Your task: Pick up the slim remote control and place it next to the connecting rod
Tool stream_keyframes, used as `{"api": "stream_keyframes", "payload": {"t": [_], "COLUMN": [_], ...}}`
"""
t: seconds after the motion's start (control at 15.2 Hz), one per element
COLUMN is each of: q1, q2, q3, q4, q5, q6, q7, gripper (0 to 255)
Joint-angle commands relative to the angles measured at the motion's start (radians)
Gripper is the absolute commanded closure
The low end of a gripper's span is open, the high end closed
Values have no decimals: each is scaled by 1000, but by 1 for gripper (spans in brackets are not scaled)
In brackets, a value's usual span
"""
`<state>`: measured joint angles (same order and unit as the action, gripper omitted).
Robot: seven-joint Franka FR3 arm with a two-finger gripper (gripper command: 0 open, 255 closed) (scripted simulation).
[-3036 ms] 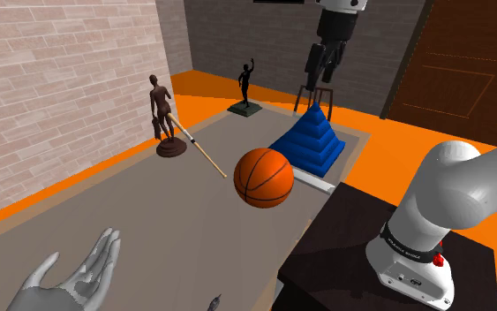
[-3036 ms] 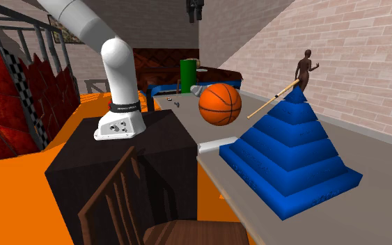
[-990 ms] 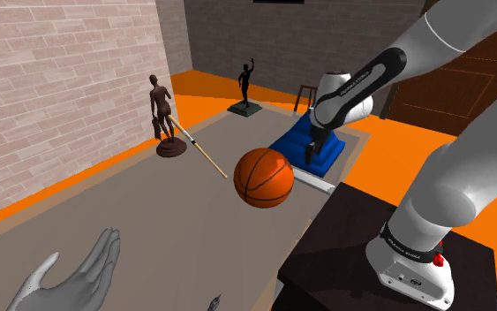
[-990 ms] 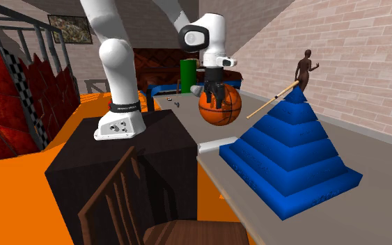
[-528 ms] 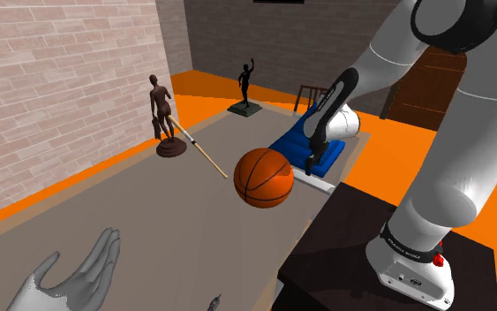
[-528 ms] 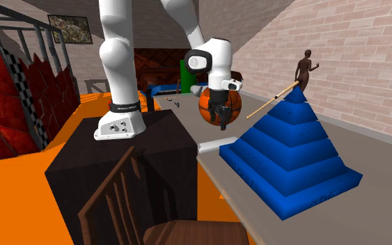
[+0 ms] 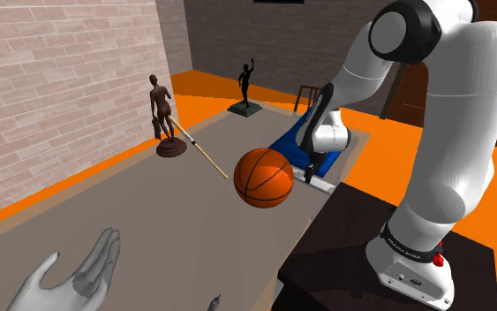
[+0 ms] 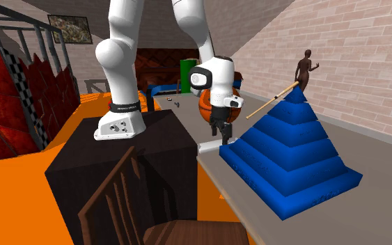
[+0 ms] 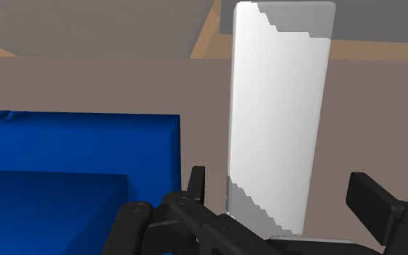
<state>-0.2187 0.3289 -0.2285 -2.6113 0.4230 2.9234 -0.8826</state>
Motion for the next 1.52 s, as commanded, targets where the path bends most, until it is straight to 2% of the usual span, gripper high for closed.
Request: {"api": "stream_keyframes", "payload": {"t": [0.0, 0.07, 0.59, 0.66, 1.25, 1.45], "q1": [-31, -53, -55, -56, -55, -12], "q2": [37, 64, 64, 63, 64, 12], "q3": [37, 63, 65, 67, 65, 14], "q4": [11, 21, 21, 18, 21, 3], "q5": [35, 56, 52, 54, 52, 12], "q6": [27, 46, 47, 49, 47, 10], "q7": [-30, -47, -45, -46, -44, -10], "gripper": [0, 0, 0, 255, 255, 255]}}
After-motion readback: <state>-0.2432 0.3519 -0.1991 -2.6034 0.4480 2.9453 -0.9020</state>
